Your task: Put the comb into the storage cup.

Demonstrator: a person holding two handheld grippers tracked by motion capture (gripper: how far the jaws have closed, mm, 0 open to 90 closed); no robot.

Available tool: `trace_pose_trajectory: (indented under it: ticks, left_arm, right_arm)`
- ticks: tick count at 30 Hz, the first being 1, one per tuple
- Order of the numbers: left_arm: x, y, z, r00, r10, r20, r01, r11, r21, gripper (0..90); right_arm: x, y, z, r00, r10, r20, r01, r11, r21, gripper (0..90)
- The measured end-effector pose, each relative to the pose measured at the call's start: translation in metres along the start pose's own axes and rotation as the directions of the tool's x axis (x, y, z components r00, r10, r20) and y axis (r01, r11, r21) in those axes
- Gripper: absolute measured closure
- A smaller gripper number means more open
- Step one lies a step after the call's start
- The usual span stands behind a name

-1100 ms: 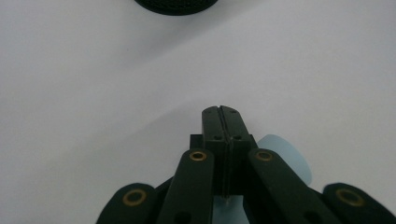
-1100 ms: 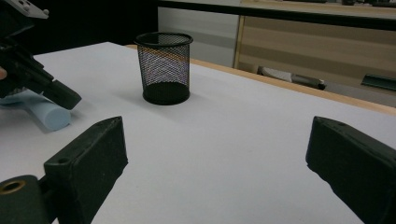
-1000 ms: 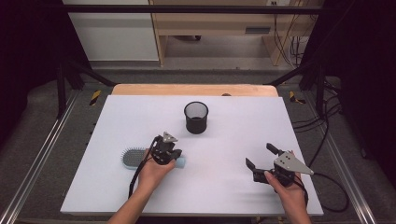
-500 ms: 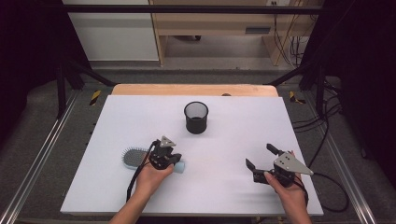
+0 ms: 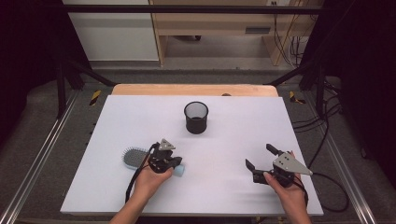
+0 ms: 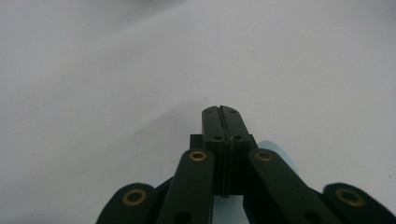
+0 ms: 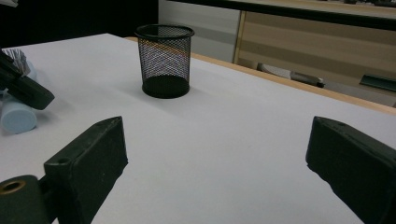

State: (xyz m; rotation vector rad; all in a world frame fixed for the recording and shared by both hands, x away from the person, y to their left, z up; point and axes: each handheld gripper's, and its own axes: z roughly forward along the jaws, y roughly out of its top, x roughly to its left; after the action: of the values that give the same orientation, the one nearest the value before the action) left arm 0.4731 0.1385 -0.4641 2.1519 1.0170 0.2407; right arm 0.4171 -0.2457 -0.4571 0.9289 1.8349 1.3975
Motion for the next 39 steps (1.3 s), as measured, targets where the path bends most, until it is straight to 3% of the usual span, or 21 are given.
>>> trace_pose_trajectory:
  ticks: [29, 39]
  left_arm:
    - [-0.013, -0.027, -0.026, 0.9983, 0.031, 0.049, -0.031, 0.9995, 0.003, 90.0]
    - [-0.013, -0.036, -0.033, 0.9975, 0.022, 0.068, -0.022, 0.9998, 0.003, 90.0]
  right_arm:
    - [0.002, -0.001, 0.001, 0.9999, -0.01, -0.005, 0.01, 1.0, 0.013, 5.3]
    - [0.002, -0.001, 0.001, 0.9999, -0.012, -0.004, 0.012, 1.0, 0.015, 5.3]
